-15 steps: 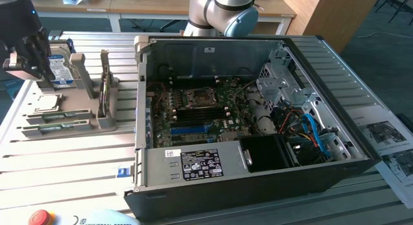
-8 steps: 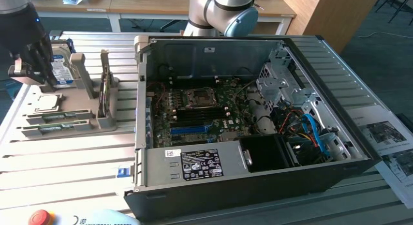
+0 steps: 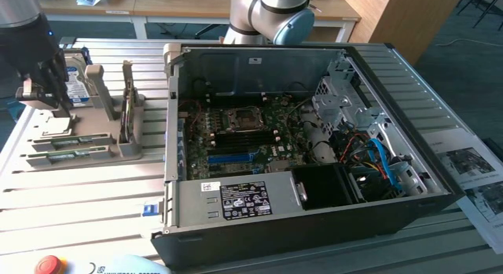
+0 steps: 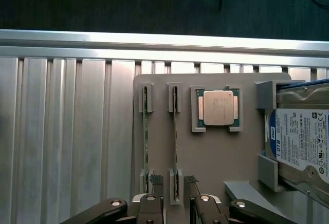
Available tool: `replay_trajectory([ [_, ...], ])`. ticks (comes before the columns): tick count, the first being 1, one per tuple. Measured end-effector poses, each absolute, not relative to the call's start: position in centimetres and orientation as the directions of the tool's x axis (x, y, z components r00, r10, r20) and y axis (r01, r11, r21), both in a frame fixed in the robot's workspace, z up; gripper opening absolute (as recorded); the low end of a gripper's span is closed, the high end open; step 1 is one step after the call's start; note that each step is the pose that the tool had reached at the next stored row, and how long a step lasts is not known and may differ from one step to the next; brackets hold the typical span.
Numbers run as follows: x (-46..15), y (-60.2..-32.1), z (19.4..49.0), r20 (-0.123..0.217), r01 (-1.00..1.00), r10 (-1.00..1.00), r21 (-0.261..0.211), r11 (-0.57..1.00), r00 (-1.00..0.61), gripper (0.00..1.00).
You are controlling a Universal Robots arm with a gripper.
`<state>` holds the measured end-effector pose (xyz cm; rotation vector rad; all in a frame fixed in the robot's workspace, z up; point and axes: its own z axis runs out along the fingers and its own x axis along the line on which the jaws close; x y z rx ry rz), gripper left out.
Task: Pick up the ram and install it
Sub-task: 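Pick up the ram and move it above insertion slot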
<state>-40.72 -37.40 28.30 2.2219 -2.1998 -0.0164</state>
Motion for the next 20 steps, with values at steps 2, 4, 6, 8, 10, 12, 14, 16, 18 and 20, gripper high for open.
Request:
replay_trajectory([
  [2,-40.72,-37.40,27.98,0.003,-1.000,-1.000,0.018,-0.011,0.011,0.30],
  [4,-40.72,-37.40,27.67,0.003,-1.000,-1.000,0.018,-0.012,0.012,0.30],
  [6,-40.72,-37.40,27.38,0.003,-1.000,-1.000,0.018,-0.013,0.013,0.30],
  [8,-40.73,-37.40,27.19,0.003,-1.000,-1.000,0.018,-0.014,0.014,0.30],
  [10,-40.73,-37.40,27.20,0.003,-1.000,-1.000,0.018,-0.014,0.014,0.30],
  [12,-40.73,-37.40,27.19,0.003,-1.000,-1.000,0.018,-0.014,0.014,0.30],
  [14,-40.73,-37.42,27.18,0.003,-1.000,-1.000,0.018,-0.014,0.014,0.30],
  [16,-40.73,-37.57,27.18,0.003,-1.000,-1.000,0.018,-0.014,0.014,0.30],
  [18,-40.72,-37.73,27.18,0.003,-1.000,-1.000,0.018,-0.014,0.014,0.30],
  [20,-40.73,-37.88,27.18,0.003,-1.000,-1.000,0.018,-0.014,0.014,0.30],
])
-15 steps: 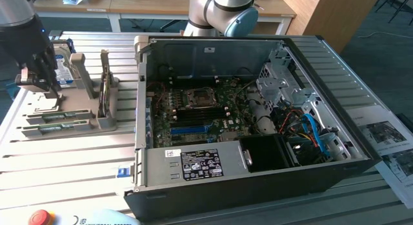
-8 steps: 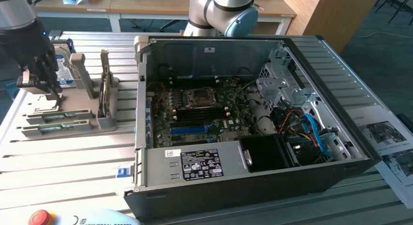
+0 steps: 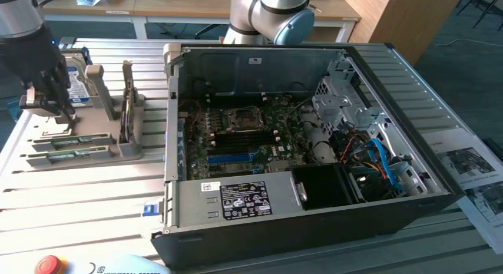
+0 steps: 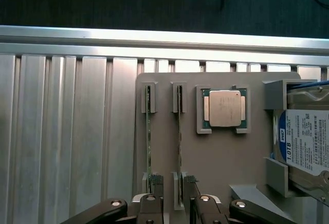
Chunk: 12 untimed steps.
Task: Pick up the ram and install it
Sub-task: 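Pick up the ram and move it above insertion slot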
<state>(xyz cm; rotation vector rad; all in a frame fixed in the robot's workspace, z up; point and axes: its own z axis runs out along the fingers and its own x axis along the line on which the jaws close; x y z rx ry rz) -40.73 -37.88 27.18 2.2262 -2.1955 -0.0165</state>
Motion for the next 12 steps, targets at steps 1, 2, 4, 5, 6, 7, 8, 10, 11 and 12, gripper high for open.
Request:
replay_trajectory([
  [1,-40.73,-37.96,27.18,0.003,-1.000,-1.000,0.018,-0.014,0.014,0.30],
  [2,-40.72,-38.02,27.18,0.003,-1.000,-1.000,0.018,-0.014,0.014,0.30],
  [4,-40.72,-38.15,27.18,0.003,-1.000,-1.000,0.018,-0.014,0.014,0.30],
  [5,-40.72,-38.16,27.18,0.003,-1.000,-1.000,0.018,-0.014,0.014,0.30],
  [6,-40.72,-38.16,27.18,0.003,-1.000,-1.000,0.018,-0.014,0.014,0.30],
  [7,-40.72,-38.16,27.18,0.003,-1.000,-1.000,0.018,-0.014,0.014,0.30],
  [8,-40.72,-38.16,27.18,0.003,-1.000,-1.000,0.018,-0.014,0.014,0.30],
  [10,-40.73,-38.16,27.08,0.003,-1.000,-1.000,0.018,-0.014,0.014,0.30],
  [11,-40.73,-38.17,26.97,0.003,-1.000,-1.000,0.018,-0.014,0.014,0.30],
  [12,-40.73,-38.17,26.84,0.003,-1.000,-1.000,0.018,-0.014,0.014,0.30],
])
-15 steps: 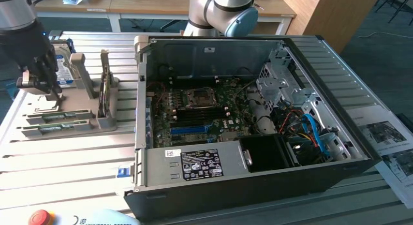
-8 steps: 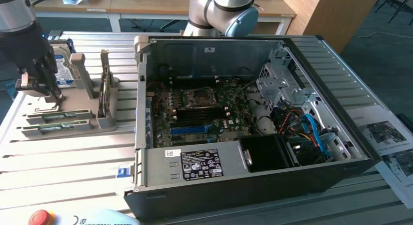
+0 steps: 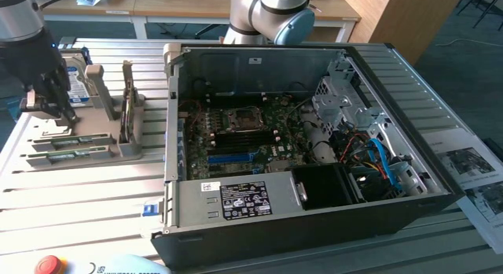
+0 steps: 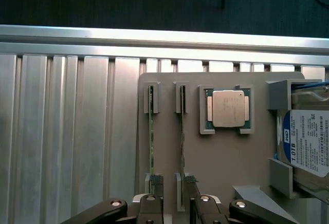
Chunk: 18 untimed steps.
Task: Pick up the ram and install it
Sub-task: 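Pick up the ram and move it above insertion slot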
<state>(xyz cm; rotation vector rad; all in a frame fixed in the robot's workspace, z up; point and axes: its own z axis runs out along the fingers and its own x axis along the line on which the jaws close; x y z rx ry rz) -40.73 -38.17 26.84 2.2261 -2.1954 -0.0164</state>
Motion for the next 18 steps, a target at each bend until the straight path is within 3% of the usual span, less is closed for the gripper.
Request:
replay_trajectory([
  [18,-40.72,-38.64,25.73,0.003,-1.000,-1.000,0.018,-0.014,0.014,0.30],
])
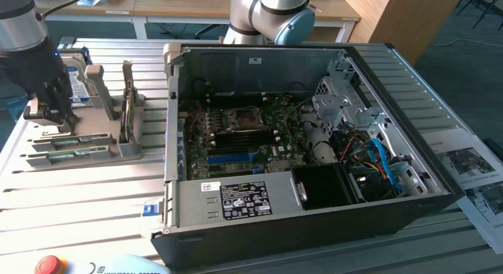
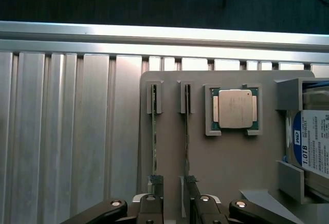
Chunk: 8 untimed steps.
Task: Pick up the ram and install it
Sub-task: 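Pick up the ram and move it above insertion slot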
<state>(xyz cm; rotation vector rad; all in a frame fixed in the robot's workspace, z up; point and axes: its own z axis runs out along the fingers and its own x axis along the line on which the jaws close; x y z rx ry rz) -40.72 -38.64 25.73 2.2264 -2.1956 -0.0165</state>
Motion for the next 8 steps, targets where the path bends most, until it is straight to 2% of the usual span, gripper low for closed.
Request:
replay_trajectory([
  [8,-40.73,-38.75,25.49,0.003,-1.000,-1.000,0.018,-0.014,0.014,0.30],
])
